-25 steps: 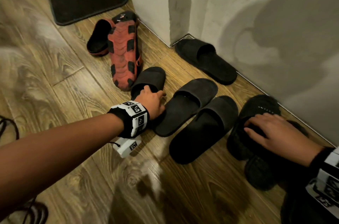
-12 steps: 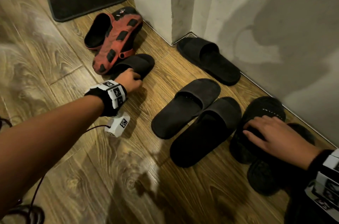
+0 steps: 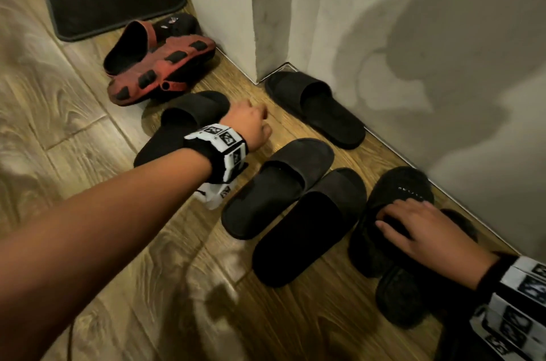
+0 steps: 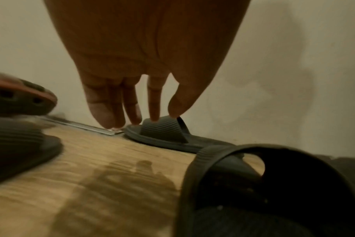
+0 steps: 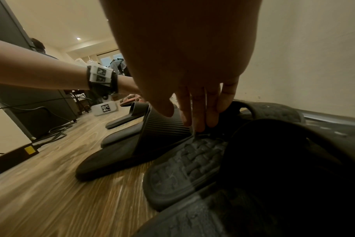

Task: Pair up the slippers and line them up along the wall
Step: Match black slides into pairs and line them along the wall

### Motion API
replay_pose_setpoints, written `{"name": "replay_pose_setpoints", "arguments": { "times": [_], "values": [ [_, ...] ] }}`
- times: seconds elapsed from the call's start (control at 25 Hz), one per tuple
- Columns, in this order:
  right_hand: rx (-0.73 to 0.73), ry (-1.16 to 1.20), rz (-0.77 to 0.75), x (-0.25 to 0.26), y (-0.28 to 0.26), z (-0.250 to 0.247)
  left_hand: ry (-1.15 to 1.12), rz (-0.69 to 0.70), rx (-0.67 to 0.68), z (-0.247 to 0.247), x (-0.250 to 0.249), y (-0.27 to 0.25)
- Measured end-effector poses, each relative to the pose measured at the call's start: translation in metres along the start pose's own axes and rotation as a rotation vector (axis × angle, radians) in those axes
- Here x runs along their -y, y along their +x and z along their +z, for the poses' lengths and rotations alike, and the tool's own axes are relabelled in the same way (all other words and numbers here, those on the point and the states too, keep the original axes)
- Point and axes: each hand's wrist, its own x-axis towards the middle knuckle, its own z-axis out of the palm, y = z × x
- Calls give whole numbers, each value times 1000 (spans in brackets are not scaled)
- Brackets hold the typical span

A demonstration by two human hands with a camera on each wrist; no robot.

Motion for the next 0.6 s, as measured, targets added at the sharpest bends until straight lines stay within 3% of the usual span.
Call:
{"name": "replay_pose_setpoints", "arguments": {
  "times": [0.12,0.28,0.6],
  "values": [
    [13,25,-11,3,-7,2,-57,99,103,18,-38,28],
    [40,39,-26,4,-22,11,-8,23,196,30,-59,55],
    [39,67,-34,-9,-47,16,-131,-24,21,14,-62,49]
  ]
}}
